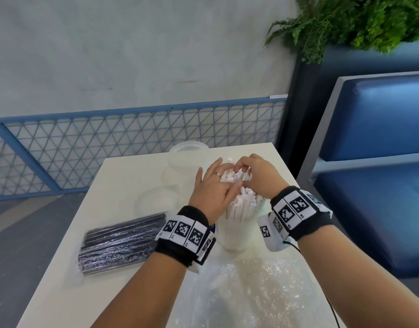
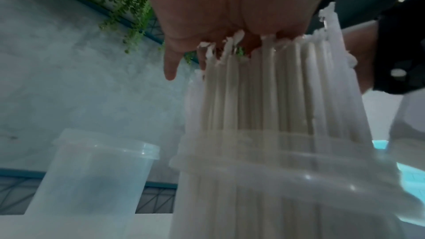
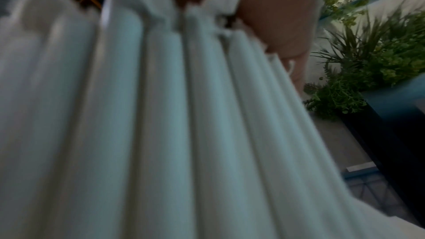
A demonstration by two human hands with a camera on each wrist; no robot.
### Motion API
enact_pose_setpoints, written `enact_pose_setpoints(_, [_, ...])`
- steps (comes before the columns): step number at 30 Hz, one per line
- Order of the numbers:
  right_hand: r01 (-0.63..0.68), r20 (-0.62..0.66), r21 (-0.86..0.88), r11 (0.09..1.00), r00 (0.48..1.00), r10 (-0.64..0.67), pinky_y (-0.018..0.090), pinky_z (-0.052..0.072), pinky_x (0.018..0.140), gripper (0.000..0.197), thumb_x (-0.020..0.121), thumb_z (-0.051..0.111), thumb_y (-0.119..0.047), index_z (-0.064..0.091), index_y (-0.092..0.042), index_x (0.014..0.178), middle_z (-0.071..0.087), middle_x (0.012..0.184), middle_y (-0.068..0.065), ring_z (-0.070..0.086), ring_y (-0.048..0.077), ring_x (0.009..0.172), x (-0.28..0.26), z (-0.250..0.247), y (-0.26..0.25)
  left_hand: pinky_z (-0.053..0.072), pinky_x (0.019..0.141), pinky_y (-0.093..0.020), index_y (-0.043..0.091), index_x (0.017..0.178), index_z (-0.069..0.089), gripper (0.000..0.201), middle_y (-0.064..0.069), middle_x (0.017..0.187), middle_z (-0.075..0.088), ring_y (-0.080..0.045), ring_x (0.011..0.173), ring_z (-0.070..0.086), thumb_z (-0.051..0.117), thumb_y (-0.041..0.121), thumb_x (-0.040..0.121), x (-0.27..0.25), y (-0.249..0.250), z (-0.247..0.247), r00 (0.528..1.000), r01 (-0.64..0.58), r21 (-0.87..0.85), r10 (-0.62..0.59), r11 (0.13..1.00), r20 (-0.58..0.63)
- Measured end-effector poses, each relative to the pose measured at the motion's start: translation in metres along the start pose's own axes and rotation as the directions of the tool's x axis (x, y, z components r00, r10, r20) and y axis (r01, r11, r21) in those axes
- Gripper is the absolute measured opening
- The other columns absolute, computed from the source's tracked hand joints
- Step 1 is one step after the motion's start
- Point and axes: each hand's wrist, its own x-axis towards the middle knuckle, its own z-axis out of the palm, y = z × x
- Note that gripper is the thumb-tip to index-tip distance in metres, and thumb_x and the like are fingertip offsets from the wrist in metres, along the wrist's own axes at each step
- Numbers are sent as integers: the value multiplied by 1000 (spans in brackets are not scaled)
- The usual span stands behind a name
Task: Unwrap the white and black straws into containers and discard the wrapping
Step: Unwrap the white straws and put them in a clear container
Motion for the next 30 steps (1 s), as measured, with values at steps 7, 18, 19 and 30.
enact_pose_setpoints(7, [-80, 47, 542, 837, 997, 65, 29, 26, 105, 93, 63, 74, -39, 19, -42, 139, 21, 143, -10, 25, 6, 131, -40, -2, 34, 19, 113, -23, 25, 147, 8, 116, 4, 155, 8, -5, 141, 12, 82, 46, 59, -6, -41, -2, 979, 203, -525, -183, 827, 91])
enact_pose_setpoints(18, [-16, -3, 587, 809, 1000, 22, 15, 45, 91, 80, 57, 83, -31, 36, -37, 122, 54, 115, -21, 51, -16, 106, -37, 35, 31, 43, 103, -36, 15, 126, 43, 99, 3, 123, 58, -12, 118, 55, 82, 41, 39, 10, -37, 33, 968, 248, -665, -207, 705, 143])
enact_pose_setpoints(19, [11, -41, 599, 800, 999, 17, 11, 45, 85, 73, 61, 83, -25, 39, -36, 118, 56, 112, -19, 53, -16, 103, -37, 33, 28, 46, 98, -26, 14, 123, 44, 94, 6, 118, 60, -5, 113, 57, 83, 37, 41, 10, -35, 30, 971, 227, -684, -213, 693, 107])
enact_pose_setpoints(30, [177, -239, 403, 898, 967, -83, 2, 29, 95, 77, 64, 72, -50, 36, -33, 130, 42, 128, -11, 36, -16, 116, -51, 20, 10, 37, 109, -34, 29, 140, 26, 116, 2, 142, 36, -13, 131, 39, 86, 42, 42, -1, -24, 7, 980, 192, -609, -187, 769, 73])
